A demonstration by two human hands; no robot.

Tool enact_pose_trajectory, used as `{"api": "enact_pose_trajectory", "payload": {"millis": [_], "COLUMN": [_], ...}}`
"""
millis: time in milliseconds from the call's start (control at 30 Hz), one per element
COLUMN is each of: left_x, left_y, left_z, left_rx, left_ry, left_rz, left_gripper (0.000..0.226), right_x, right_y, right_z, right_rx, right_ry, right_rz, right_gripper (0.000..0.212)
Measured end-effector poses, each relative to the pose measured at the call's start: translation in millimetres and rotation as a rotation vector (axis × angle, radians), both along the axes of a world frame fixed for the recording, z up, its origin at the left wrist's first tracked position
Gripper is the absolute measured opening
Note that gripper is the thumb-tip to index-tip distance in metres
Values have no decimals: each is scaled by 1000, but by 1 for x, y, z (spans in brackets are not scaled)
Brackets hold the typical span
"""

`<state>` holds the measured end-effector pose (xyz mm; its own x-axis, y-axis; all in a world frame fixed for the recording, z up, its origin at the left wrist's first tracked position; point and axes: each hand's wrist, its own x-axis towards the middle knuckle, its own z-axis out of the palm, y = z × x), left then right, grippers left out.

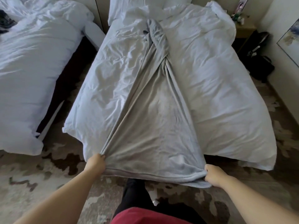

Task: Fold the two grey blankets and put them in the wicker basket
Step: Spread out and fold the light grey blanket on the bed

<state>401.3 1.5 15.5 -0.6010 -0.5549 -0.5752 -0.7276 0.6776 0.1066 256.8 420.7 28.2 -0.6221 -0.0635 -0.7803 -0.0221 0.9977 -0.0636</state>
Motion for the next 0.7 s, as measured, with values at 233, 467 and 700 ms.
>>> {"api": "enact_pose_trajectory", "payload": {"millis": [233, 467, 700], "left_x": [-8, -99, -243], "left_y": [9, -20, -70], "left_z": [-13, 3, -21], "left_rx": [111, 219, 378], "left_ry": [-179, -93, 82], "left_rz": [16, 89, 242], "left_gripper": [35, 37, 31], "right_x": [-11, -88, -204], "right_y": [-19, -80, -191], "right_z": [5, 24, 4], "right_rx": [3, -99, -203], "right_ry": [-78, -143, -83], "right_rz": [-1, -110, -207], "right_gripper": [12, 28, 22]}}
